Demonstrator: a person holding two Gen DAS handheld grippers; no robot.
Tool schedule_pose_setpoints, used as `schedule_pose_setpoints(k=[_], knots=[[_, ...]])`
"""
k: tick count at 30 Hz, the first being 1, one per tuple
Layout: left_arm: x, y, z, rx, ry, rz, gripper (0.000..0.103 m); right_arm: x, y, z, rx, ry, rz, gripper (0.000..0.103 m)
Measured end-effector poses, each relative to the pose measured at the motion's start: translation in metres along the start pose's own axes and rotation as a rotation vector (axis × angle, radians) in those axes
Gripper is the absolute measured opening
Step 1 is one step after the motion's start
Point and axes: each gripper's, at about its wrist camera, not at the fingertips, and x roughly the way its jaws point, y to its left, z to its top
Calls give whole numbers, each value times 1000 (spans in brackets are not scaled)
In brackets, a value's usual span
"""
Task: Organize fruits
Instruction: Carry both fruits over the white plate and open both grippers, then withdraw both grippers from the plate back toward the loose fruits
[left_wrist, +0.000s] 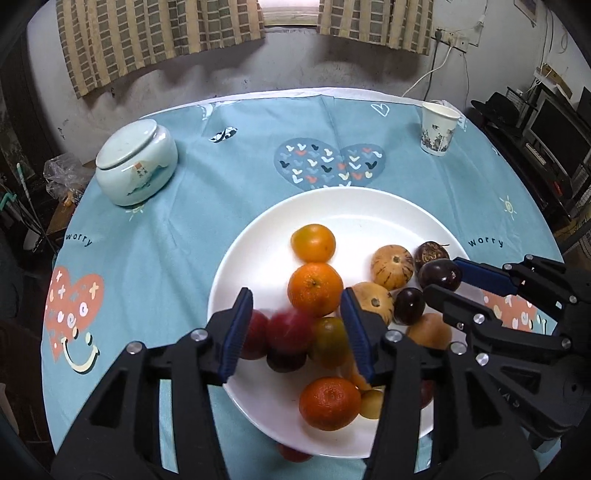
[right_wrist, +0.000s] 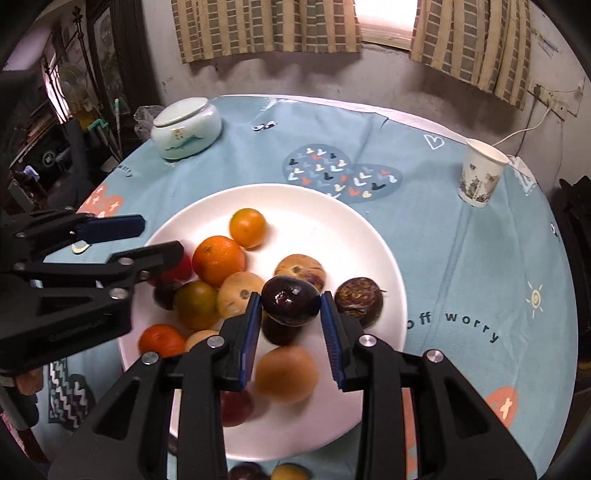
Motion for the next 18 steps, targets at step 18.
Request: schedule_pose_setpoints(k=[18], knots=[[-57, 16, -25, -47, -69, 10, 62, -58, -12, -34, 32, -69, 15, 71]])
